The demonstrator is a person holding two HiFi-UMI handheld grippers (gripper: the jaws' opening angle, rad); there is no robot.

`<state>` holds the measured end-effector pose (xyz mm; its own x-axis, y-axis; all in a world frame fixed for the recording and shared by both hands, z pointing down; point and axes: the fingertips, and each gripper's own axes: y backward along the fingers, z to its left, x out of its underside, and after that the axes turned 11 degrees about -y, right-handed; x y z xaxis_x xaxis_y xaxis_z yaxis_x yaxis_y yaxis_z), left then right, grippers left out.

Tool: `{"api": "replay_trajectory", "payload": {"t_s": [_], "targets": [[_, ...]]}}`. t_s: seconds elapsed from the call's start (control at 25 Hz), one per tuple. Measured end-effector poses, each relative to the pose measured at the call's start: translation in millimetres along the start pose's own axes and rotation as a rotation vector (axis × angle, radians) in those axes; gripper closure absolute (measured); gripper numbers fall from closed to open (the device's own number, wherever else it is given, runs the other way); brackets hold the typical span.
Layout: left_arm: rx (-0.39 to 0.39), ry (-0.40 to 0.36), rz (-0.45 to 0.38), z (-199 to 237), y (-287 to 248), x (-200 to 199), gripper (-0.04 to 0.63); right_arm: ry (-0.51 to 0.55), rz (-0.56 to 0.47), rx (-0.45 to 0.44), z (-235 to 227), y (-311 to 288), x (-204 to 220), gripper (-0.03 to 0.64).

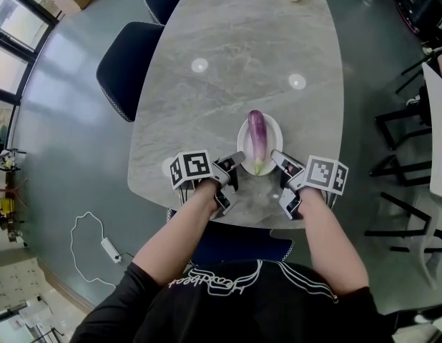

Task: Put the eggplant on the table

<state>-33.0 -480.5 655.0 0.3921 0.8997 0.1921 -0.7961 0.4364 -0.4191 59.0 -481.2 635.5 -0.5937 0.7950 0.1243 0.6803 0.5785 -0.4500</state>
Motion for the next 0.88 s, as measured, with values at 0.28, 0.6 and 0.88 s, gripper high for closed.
{"api": "replay_trajectory", "payload": {"t_s": [0.28, 0.6, 0.88], "targets": [[0.007, -0.017, 0.001, -1, 0, -1, 0.575, 0.037, -0.002, 0.025, -2, 1, -1, 0.563], [-0.028, -0.038, 0.001, -1, 3, -3, 0.535, 0.083, 0.012, 0.079, -8, 1, 3, 0.561], [-0.055, -0.061, -0.014, -1, 7, -6, 0.502, 0.136, 0.003, 0.153, -17, 5, 2, 0.56]]}}
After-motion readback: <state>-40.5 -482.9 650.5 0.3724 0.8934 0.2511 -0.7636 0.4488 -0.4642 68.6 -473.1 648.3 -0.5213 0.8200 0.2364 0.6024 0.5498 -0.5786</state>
